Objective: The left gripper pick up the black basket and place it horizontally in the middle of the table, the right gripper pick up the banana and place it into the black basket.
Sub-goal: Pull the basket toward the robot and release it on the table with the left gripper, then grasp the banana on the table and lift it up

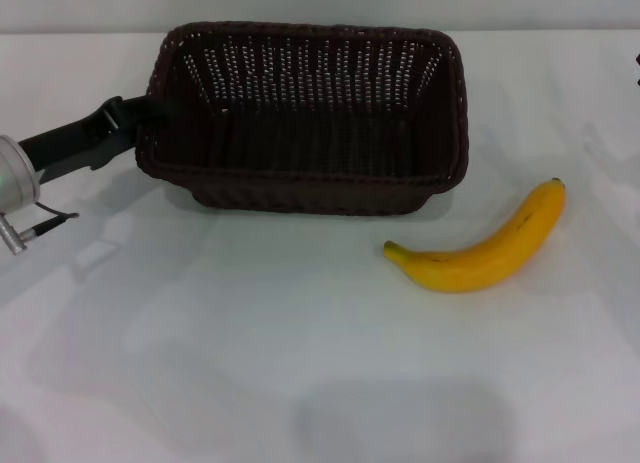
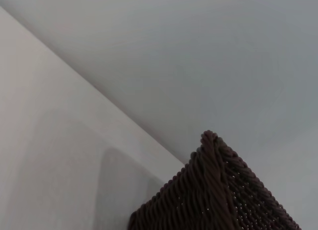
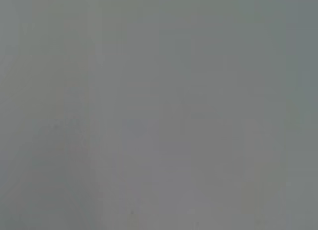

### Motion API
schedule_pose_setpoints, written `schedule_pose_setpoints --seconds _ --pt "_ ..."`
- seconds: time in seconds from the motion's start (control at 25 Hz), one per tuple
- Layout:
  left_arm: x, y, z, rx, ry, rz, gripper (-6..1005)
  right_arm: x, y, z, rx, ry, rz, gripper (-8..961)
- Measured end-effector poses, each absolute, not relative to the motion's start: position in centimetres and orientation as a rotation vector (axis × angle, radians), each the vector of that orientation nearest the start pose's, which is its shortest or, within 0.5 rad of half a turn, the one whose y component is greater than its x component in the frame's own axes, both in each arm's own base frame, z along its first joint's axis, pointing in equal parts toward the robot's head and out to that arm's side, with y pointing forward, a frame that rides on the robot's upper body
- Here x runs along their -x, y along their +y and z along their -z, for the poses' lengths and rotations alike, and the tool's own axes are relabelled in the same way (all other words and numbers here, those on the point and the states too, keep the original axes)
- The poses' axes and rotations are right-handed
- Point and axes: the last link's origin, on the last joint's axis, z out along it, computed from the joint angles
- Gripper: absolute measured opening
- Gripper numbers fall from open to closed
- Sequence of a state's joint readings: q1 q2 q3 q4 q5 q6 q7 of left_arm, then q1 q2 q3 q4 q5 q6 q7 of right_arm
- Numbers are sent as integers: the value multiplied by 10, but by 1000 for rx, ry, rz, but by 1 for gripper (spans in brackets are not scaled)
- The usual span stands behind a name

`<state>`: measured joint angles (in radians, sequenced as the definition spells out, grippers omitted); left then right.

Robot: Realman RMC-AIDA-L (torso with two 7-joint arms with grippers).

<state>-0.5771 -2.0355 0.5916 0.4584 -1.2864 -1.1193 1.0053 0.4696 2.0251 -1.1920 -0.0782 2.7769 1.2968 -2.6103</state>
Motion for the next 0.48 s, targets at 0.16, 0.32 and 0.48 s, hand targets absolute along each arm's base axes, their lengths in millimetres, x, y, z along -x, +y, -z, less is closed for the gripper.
schedule_pose_setpoints --seconds 0.16,0.32,0.48 --pt "305 380 -12 1855 -1757 955 353 -330 342 -32 1625 573 -926 874" --pt "313 373 -20 1837 -1711 997 440 -331 342 -34 1617 575 -924 873" --pt "319 365 -29 1821 -1648 1047 630 -332 342 -36 1603 577 -926 873"
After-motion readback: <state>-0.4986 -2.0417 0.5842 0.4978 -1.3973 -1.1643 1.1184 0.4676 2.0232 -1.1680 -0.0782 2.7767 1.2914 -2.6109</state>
